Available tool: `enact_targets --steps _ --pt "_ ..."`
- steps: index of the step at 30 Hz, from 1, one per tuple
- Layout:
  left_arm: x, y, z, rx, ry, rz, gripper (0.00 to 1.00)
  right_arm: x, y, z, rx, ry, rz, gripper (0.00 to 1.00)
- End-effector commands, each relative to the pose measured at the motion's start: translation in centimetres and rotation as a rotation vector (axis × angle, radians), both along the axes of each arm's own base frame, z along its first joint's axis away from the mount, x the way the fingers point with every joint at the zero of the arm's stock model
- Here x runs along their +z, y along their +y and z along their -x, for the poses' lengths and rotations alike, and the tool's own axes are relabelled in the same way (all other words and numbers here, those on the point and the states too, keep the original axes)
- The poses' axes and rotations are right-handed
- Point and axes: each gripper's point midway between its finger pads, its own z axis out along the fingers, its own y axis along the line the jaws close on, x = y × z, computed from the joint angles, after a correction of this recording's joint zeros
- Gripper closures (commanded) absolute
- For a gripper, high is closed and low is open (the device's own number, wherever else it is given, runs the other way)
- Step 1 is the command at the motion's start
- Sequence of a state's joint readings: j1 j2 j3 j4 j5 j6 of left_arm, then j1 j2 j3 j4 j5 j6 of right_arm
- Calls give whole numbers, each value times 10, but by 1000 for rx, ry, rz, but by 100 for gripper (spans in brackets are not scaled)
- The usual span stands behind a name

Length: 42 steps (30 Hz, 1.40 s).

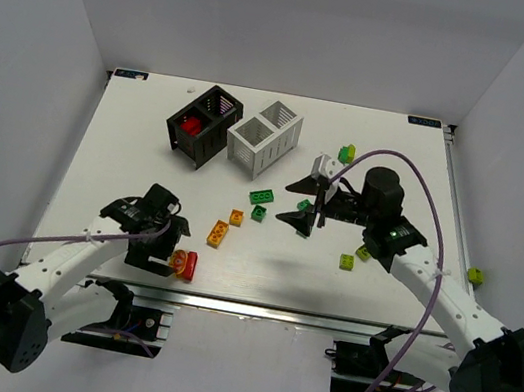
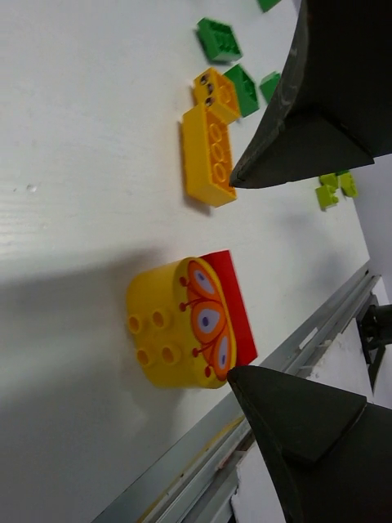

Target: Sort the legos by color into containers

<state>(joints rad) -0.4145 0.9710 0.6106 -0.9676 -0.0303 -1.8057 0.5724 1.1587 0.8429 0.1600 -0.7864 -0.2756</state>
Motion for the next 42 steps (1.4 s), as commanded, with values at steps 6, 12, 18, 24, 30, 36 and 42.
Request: enact_targets --steps 6,12,18,24,30,36,42 --pt "-23 8 2 43 65 -58 2 17 -21 -5 -72 -46 -53 26" --pt "-29 8 5 19 126 -86 2 17 -25 -9 -91 -36 -58 26" --pt "17 15 -18 20 25 -137 2 12 -27 -10 -102 -20 -58 26" --pt "25 11 -15 17 26 -110 2 10 -28 -11 -106 -11 -59 26" --pt "12 12 7 9 91 -88 2 9 -30 -14 -115 -11 -60 26" --pt "-2 8 16 1 117 -62 2 9 -31 -17 -125 -2 -64 26" --pt "-20 2 7 -24 133 -58 2 11 -34 -18 -135 -6 -67 26"
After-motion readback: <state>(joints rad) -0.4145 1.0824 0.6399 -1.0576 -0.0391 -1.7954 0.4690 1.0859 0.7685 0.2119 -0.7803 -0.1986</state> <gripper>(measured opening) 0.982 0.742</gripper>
